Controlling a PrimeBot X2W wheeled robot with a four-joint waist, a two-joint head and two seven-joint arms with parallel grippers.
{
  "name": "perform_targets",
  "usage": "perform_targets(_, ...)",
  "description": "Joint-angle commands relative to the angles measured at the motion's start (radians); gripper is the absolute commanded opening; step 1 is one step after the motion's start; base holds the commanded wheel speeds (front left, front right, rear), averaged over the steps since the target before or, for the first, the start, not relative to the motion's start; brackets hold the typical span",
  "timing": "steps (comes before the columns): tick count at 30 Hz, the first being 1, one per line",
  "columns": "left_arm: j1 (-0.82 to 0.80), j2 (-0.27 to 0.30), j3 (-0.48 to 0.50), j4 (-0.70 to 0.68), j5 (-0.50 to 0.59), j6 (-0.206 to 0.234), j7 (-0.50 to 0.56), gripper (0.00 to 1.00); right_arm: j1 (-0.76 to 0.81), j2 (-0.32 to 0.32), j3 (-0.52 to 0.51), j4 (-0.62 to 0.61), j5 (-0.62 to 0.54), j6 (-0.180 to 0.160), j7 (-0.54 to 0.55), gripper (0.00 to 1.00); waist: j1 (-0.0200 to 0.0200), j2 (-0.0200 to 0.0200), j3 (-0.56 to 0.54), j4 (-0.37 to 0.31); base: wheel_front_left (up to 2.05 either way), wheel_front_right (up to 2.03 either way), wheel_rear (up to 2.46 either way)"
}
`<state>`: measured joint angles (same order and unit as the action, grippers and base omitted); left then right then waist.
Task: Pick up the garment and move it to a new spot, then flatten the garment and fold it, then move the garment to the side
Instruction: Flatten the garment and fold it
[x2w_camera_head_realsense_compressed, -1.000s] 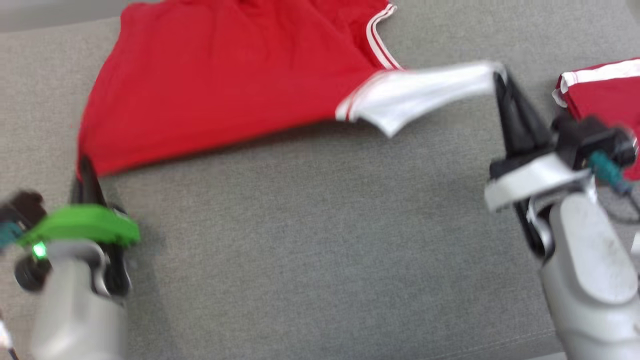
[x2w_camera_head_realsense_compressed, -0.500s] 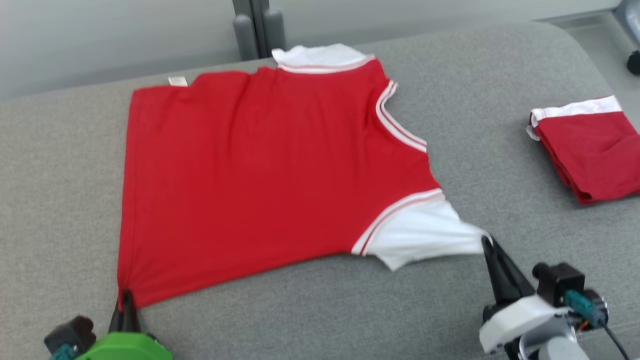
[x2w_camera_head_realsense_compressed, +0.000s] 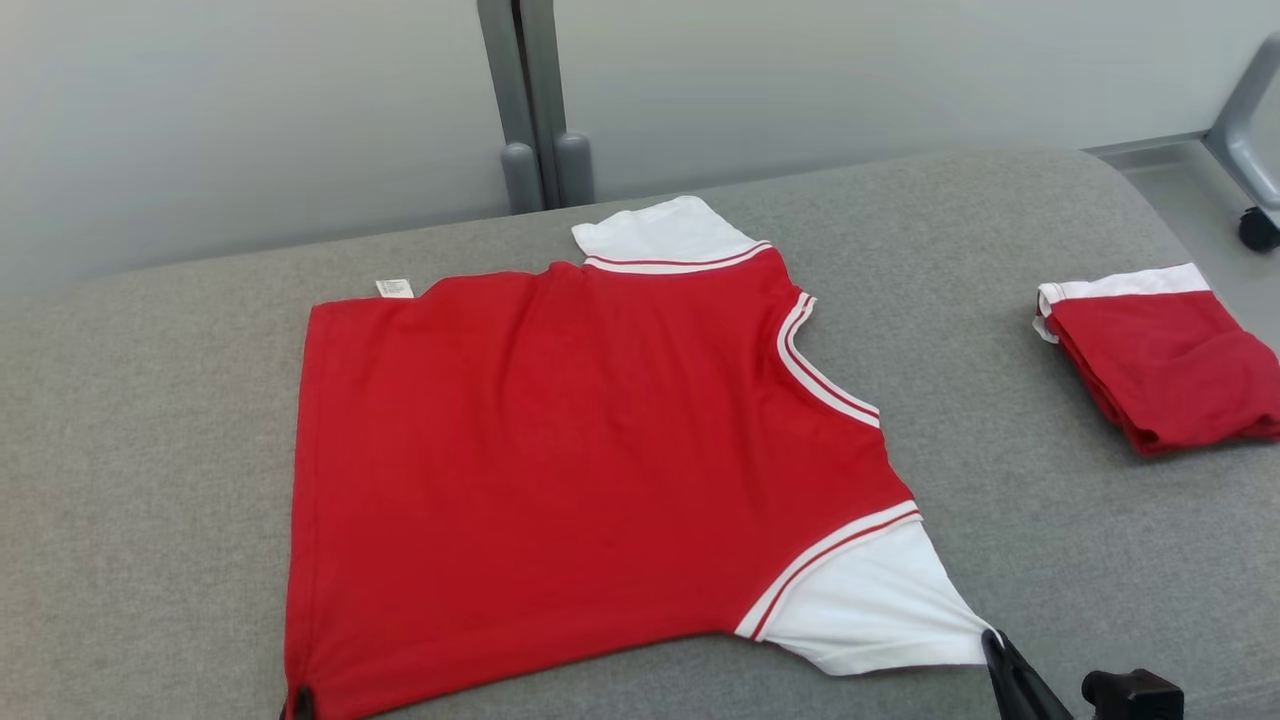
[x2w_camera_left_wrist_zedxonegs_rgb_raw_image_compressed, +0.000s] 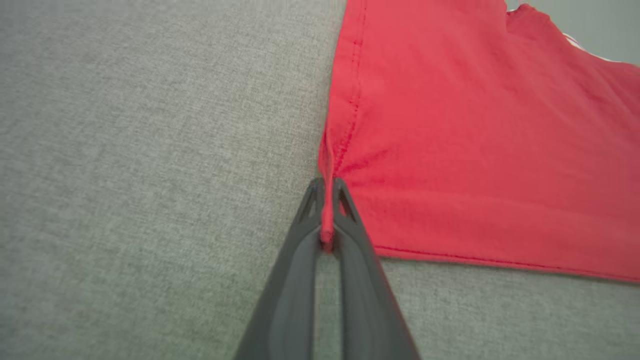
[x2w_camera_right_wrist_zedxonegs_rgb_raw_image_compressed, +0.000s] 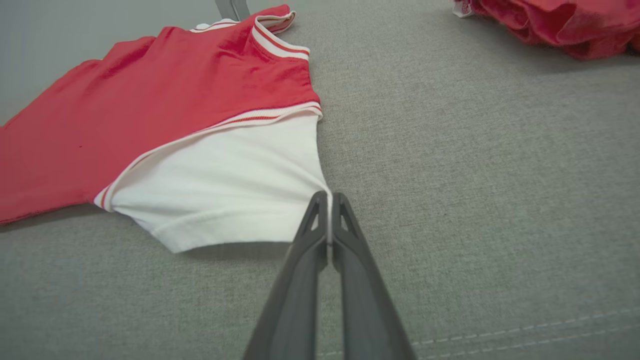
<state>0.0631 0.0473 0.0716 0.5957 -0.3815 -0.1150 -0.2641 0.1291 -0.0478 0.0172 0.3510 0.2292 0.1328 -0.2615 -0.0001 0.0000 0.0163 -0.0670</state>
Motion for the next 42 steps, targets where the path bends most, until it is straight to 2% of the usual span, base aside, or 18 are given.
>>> perform_targets(1, 0.010, 0.007, -0.002, -0.022, -0.002, 0.004, 0.000, 0.00, 0.004, -0.007, -0.010, -0.012, 0.013, -0.004, -0.005, 0.00, 0.0001, 0.0000, 0.003, 0.007, 0.00, 0.00, 0.00)
perform_targets(6, -0.056, 0.007, -0.017, -0.098, -0.015, 0.006, 0.000, 0.00, -0.077, -0.006, -0.034, -0.052, 0.032, -0.003, -0.005, 0.00, 0.0001, 0.0000, 0.047, 0.019, 0.00, 0.00, 0.00)
perform_targets(11, -0.160, 0.007, -0.029, -0.130, -0.008, 0.016, 0.000, 0.00, -0.235, -0.005, -0.037, -0.066, 0.009, -0.003, -0.005, 0.00, 0.0001, 0.0000, 0.120, 0.029, 0.00, 0.00, 0.00)
perform_targets(17, -0.306, 0.007, -0.034, -0.077, 0.011, 0.020, 0.000, 0.00, -0.446, -0.005, -0.037, -0.029, -0.055, -0.003, -0.004, 0.00, 0.0001, 0.0000, 0.210, 0.045, 0.00, 0.00, 0.00)
perform_targets(24, -0.443, 0.006, -0.003, 0.004, 0.060, 0.012, 0.000, 0.00, -0.639, -0.005, -0.018, 0.074, -0.144, -0.003, -0.004, 0.00, 0.0001, 0.0000, 0.286, 0.052, 0.00, 0.00, 0.00)
perform_targets(31, -0.519, 0.006, 0.009, 0.049, 0.071, 0.001, 0.000, 0.00, -0.723, -0.005, -0.027, 0.148, -0.197, -0.003, -0.004, 0.00, 0.0001, 0.0000, 0.323, 0.060, 0.00, 0.00, 0.00)
perform_targets(39, -0.544, 0.007, 0.014, 0.028, 0.072, -0.006, 0.000, 0.00, -0.754, -0.005, -0.045, 0.171, -0.224, -0.003, -0.004, 0.00, 0.0001, 0.0000, 0.337, 0.066, 0.00, 0.00, 0.00)
perform_targets(41, -0.545, 0.007, 0.013, 0.017, 0.072, -0.007, 0.000, 0.28, -0.751, -0.006, -0.051, 0.170, -0.228, -0.003, -0.004, 0.00, 0.0001, 0.0000, 0.339, 0.067, 0.00, 0.00, 0.00)
perform_targets(42, -0.545, 0.007, 0.013, 0.011, 0.070, -0.007, 0.000, 0.48, -0.750, -0.006, -0.058, 0.167, -0.232, -0.003, -0.004, 0.00, 0.0001, 0.0000, 0.339, 0.068, 0.00, 0.00, 0.00)
